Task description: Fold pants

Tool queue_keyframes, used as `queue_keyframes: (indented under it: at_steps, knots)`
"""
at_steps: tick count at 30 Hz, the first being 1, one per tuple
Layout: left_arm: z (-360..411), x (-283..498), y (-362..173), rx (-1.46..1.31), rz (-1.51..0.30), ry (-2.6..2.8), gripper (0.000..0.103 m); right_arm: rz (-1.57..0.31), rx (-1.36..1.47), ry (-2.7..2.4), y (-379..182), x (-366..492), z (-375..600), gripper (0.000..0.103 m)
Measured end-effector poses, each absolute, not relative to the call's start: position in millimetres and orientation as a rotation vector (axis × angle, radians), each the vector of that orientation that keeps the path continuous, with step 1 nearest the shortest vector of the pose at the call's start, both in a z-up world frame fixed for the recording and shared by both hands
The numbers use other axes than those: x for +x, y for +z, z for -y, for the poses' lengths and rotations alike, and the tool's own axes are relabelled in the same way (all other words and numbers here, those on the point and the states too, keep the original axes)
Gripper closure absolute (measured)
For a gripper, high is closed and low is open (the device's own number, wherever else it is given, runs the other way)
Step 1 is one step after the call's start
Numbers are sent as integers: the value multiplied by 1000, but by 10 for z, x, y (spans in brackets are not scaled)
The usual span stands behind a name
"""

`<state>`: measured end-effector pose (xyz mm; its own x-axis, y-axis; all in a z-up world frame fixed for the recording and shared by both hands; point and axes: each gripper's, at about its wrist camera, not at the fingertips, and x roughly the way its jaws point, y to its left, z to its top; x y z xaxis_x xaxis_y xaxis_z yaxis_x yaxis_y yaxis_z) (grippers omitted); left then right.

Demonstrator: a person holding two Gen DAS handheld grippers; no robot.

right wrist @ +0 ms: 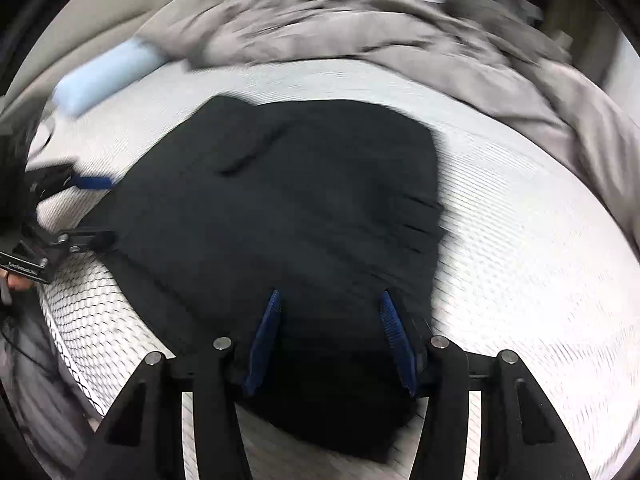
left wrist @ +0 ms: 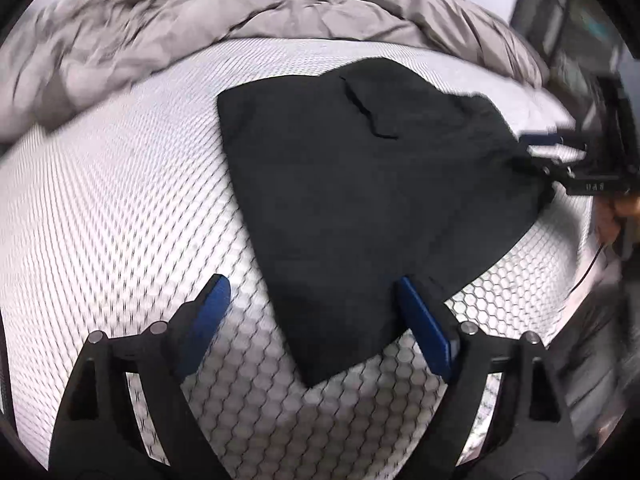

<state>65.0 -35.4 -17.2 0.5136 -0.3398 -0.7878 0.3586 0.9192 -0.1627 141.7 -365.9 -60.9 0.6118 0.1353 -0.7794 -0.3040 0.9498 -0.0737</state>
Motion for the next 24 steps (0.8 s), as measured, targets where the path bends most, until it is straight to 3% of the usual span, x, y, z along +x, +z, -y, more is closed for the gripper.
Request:
queue_keyframes:
  at_steps: [5,8,10,11,14,17,21,24]
  knots:
    - [72,713,-82,-161,-919,-424,25,-894,84,398,-626,1460,4039,34]
    - [-64,904,-285,-343,-1034,-458,61,-947,222,394,-787,1607,4208,34]
    - [-119,923,-332,-431,-1047,-489,70,-998,378,423,-949,1752,4328,38]
    - [-113,894,-324,-423,-1038,-484,74,-996,402,435,-961,1742,4340,50]
    - [-134,948,-267,-386,-1019,-464,76,-971,433,476,-916,1599,4242,72]
    - [-91,1188,-203,-323,-1010,-404,76,-933,388,443,-872,1674,4078,78]
    - [-41,1349,-165,-284,-994,-345,75,-912,264,356,-819,1968,3957,76]
    - [34,1235,-60,-211,-955,-298,74,-906,203,325,-747,1999,3936,60]
